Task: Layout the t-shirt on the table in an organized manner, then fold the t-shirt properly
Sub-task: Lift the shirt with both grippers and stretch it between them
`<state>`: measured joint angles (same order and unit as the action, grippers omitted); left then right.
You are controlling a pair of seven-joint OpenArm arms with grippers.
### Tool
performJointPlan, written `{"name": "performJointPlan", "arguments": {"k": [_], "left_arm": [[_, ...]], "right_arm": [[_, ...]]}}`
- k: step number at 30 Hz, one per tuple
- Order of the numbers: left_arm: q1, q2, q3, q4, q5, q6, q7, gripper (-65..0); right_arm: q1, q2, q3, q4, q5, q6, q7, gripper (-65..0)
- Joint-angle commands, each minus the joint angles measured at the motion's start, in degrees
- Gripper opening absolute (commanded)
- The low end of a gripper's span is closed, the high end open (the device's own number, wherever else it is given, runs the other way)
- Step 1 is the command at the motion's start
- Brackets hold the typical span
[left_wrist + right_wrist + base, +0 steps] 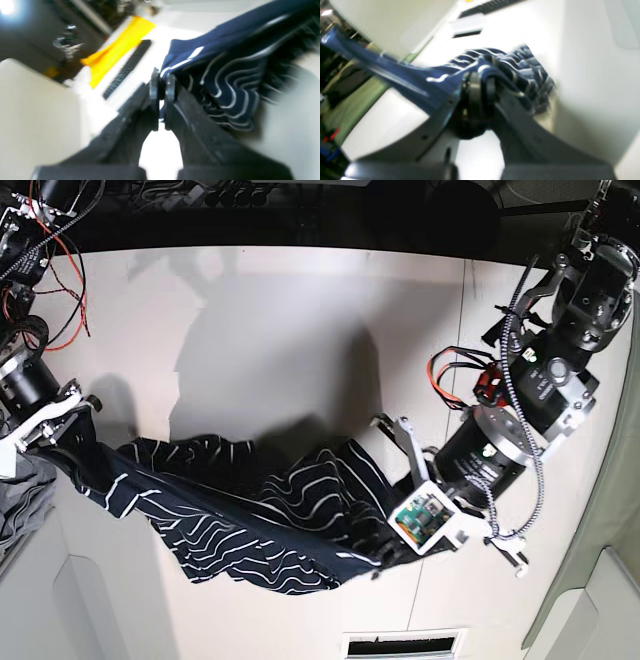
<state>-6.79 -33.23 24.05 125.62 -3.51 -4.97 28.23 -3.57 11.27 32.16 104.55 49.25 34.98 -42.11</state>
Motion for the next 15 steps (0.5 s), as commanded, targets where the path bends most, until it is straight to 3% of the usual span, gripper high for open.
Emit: {"name": "performJointPlan", "arguments": {"k": [1, 7, 12, 15], "left_arm": [[-0.4, -1.5, -3.9, 2.1, 4.5, 5.8, 0.7, -65.0], [5.6, -2.0, -16.2, 9.4, 4.6, 5.8, 0.7, -65.0], [5.9, -2.0, -27.1, 9.4, 1.1, 8.8, -0.2, -65.0], [4.1, -2.0, -29.7, 8.6, -5.2, 3.4, -1.4, -65.0]], "right_arm": [[-1.3, 1.4, 1.1, 3.0, -1.8, -1.2, -0.9, -65.0], [-8.7, 1.4, 1.3, 19.2, -0.6, -1.1, -1.6, -65.0], [-10.6, 1.2, 3.2, 28.4, -0.7, -1.2, -1.4, -65.0], [-10.4, 0.4, 4.8, 28.7, -3.0, -1.9, 0.6, -65.0]]}}
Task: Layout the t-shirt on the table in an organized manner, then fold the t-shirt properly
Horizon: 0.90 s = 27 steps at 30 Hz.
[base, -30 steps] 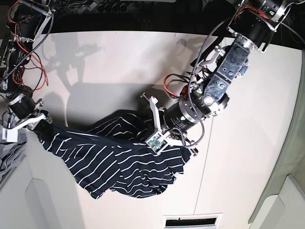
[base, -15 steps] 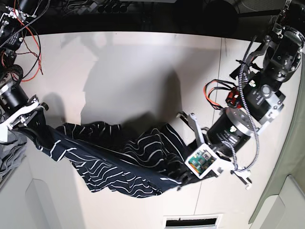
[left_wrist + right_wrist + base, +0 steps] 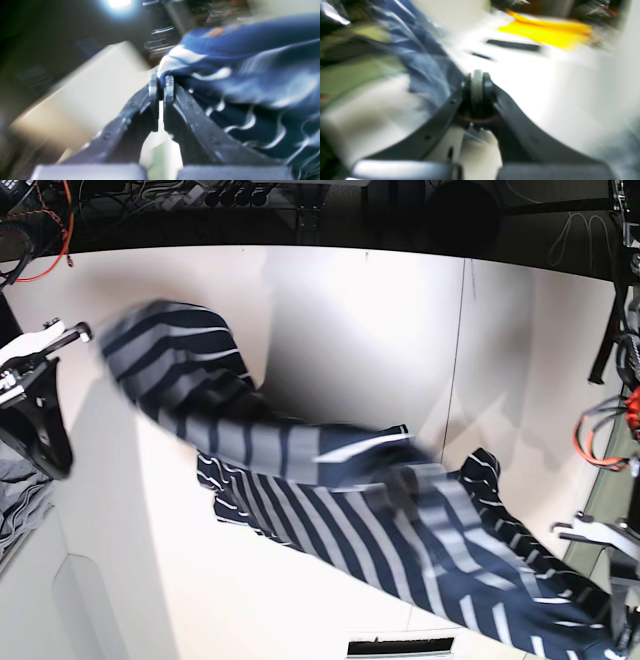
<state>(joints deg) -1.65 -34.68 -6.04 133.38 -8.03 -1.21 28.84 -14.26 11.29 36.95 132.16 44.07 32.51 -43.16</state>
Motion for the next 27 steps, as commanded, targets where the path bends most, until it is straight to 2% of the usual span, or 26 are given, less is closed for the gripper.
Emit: {"name": "performJointPlan", "arguments": {"k": [1, 4, 8, 11, 14, 22, 23, 27], "left_arm": [[-1.9, -0.4, 0.5, -0.6, -2.8, -3.0, -3.1, -65.0], [-4.9, 2.1, 3.5, -6.6, -7.8, -8.4, -6.8, -65.0], [-11.3, 9.2, 12.5, -17.0, -8.4, -12.2, -7.2, -65.0], [-14.7, 13.2, 18.9, -23.1, -6.6, -12.3, -7.2, -65.0], [-16.0, 15.6, 23.2, -24.5, -4.0, -12.3, -7.3, -65.0], [-16.5, 16.0, 27.8, -24.4, -3.5, -12.6, -8.1, -65.0], [-16.5, 16.0, 27.9, -24.4, -3.5, -12.9, -8.1, -65.0], [-16.7, 15.9, 27.9, -24.4, -3.5, -13.6, -8.3, -65.0]], "right_arm": [[0.4, -0.1, 0.2, 0.7, 0.3, 0.2, 3.0, -65.0], [0.4, -1.0, 0.2, -2.3, -5.0, -1.3, 4.5, -65.0], [0.4, -1.0, 0.2, -9.2, -5.9, -1.4, 4.1, -65.0], [0.4, -1.0, 0.2, -12.3, -5.0, -1.2, 4.1, -65.0], [0.1, -1.0, 0.2, -13.4, -4.4, -1.2, 4.0, -65.0], [0.1, -3.0, 0.2, -13.4, -5.0, -1.2, 2.5, -65.0], [0.1, -3.4, 0.1, -13.4, -5.1, -1.2, 2.3, -62.7], [0.3, -5.2, -1.0, -13.4, -5.0, -1.2, 2.4, -45.7]]}}
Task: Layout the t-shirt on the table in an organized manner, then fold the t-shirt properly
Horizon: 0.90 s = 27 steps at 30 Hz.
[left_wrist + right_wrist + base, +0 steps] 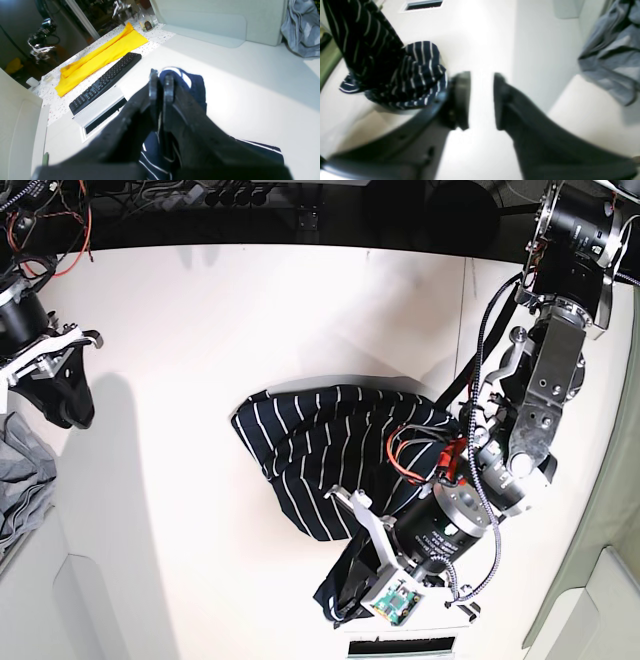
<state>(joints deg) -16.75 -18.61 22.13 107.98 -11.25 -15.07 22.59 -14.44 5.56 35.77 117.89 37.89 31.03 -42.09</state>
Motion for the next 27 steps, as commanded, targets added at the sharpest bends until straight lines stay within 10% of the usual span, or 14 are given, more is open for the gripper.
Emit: {"name": "performJointPlan", "arguments": {"k": [1, 8, 17, 22, 27], "left_arm": [[-1.5, -0.1, -0.3, 1.0, -0.3, 0.2, -2.0, -65.0], [-1.5, -0.4, -0.3, 1.0, -0.3, -0.7, 1.6, -65.0], [-1.8, 2.5, 4.2, 1.1, -12.0, -15.0, 1.5, -65.0], [-2.2, 7.8, 14.3, 0.3, -6.1, -14.9, 1.4, -65.0], [-5.7, 13.9, 20.7, -5.9, 2.4, -5.7, -0.9, -55.7]], "right_arm": [[0.5, 0.3, -1.1, 0.9, 1.1, 0.3, 1.6, -42.6], [1.0, -1.2, -18.5, -1.8, -10.2, 0.3, 6.3, -38.0], [4.4, -2.1, -24.3, -9.6, -15.0, 0.0, 7.6, -38.1], [4.3, -2.1, -17.5, -9.6, -15.0, 0.1, 1.9, -38.1], [1.3, 0.4, -8.0, -9.6, -14.3, 0.3, 1.6, -38.1]]}}
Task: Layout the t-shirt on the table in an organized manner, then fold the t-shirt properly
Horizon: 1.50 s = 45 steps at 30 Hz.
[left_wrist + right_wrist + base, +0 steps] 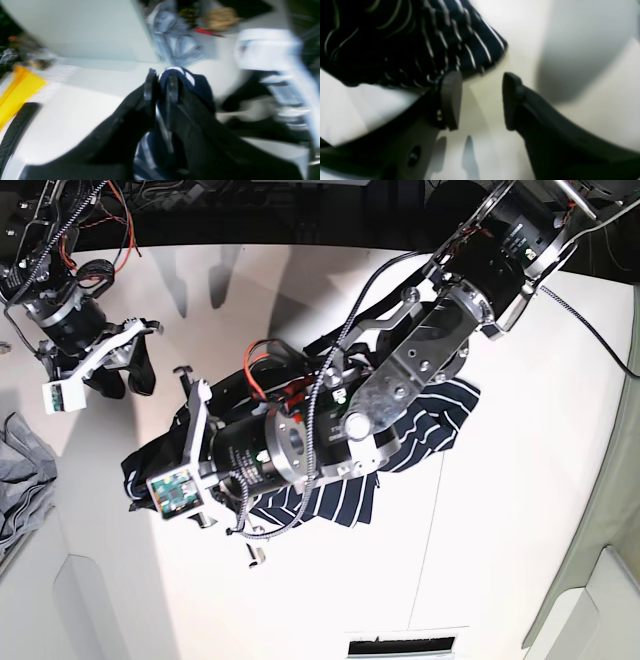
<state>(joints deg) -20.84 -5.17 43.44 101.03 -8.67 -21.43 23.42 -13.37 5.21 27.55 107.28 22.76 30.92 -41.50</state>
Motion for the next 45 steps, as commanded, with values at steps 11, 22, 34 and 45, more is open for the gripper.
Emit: {"name": "performJointPlan", "arguments": {"k": [11, 22, 34, 45], "left_arm": [[-12.1, 5.9, -1.2, -13.2, 1.2, 4.5, 3.3, -55.7], [-11.5, -1.7, -1.2, -14.2, 0.7, 4.5, 4.7, -55.7], [-11.4, -6.2, -1.2, -14.2, 0.4, 4.5, 3.2, -55.7], [-16.2, -3.7, -1.5, -13.9, 0.8, 4.5, -1.6, -56.8]], "right_arm": [[-5.5, 3.4, 0.2, 0.8, 11.0, 2.6, 3.2, -29.7], [8.7, -3.5, -20.0, -13.3, -5.4, 0.2, 13.1, -22.1], [14.0, -4.4, -21.9, -22.6, -7.5, -0.7, 14.8, -33.9], [12.5, -4.3, -18.2, -15.5, -8.5, -0.5, 11.0, -65.0]]}}
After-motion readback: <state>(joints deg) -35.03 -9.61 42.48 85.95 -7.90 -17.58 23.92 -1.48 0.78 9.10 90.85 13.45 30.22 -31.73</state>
